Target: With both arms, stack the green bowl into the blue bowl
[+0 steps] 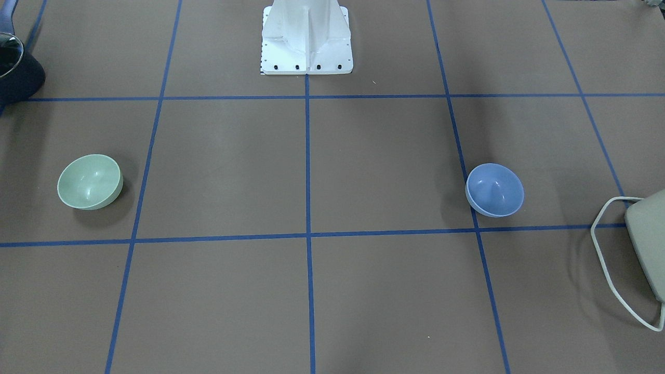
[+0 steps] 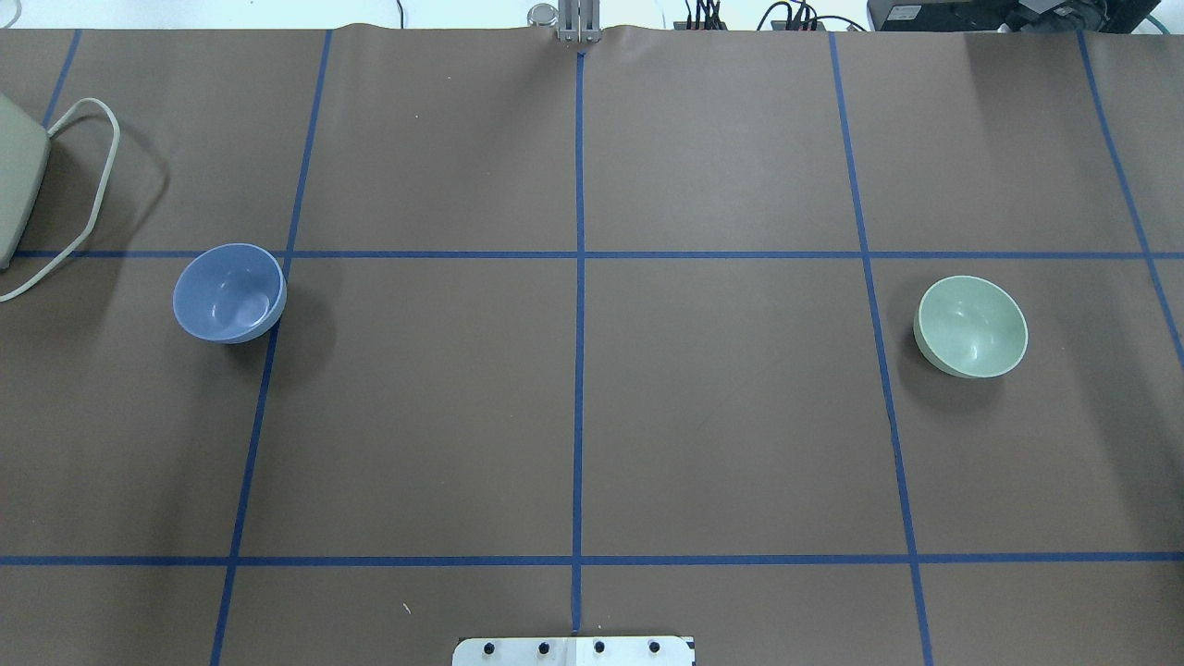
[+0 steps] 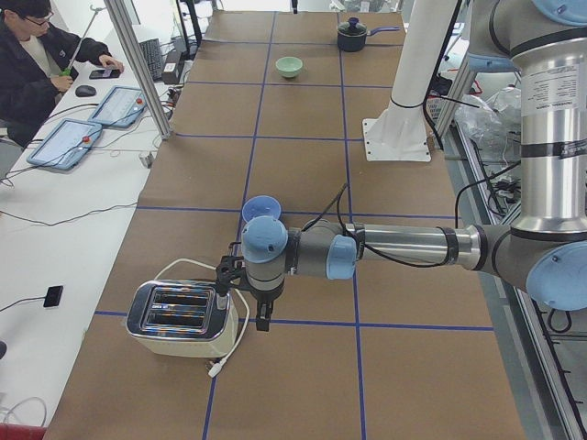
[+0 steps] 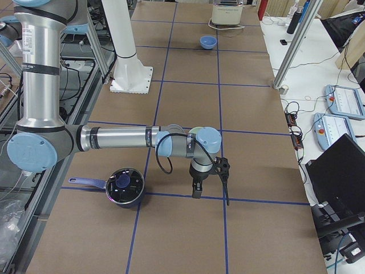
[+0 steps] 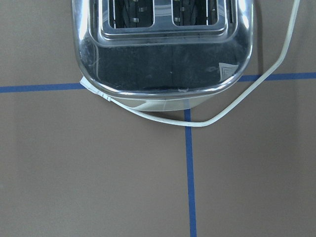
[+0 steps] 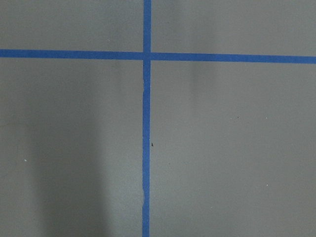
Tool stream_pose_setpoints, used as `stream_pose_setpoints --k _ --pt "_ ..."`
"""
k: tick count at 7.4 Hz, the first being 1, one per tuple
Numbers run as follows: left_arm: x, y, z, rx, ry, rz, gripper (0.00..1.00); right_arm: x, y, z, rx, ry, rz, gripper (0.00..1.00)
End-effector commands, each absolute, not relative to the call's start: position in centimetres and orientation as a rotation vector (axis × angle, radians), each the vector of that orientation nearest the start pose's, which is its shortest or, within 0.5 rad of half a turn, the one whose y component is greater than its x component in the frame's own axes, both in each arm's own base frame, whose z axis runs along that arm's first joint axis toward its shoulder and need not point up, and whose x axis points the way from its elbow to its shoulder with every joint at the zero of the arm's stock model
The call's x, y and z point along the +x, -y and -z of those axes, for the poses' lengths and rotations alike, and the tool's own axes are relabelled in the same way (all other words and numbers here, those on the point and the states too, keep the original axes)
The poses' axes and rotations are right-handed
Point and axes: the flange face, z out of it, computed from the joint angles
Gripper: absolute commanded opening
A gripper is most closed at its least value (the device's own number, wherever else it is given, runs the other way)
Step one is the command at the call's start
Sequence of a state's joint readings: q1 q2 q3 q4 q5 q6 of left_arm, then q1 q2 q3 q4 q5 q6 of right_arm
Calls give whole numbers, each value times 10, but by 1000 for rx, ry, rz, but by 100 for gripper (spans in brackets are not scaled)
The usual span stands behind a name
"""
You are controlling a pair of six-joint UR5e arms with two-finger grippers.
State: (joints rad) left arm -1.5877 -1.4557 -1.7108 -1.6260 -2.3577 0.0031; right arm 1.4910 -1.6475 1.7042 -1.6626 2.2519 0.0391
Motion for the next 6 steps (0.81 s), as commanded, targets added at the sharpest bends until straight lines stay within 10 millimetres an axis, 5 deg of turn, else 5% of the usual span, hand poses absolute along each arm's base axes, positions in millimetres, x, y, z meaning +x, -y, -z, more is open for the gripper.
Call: stream_pose_setpoints --k 1,6 --pt "-70 448 -633 91 -786 -21 98 34 460 -645 -73 678 28 100" --pt "-70 460 -612 224 -779 -75 98 34 460 -643 -70 678 28 100"
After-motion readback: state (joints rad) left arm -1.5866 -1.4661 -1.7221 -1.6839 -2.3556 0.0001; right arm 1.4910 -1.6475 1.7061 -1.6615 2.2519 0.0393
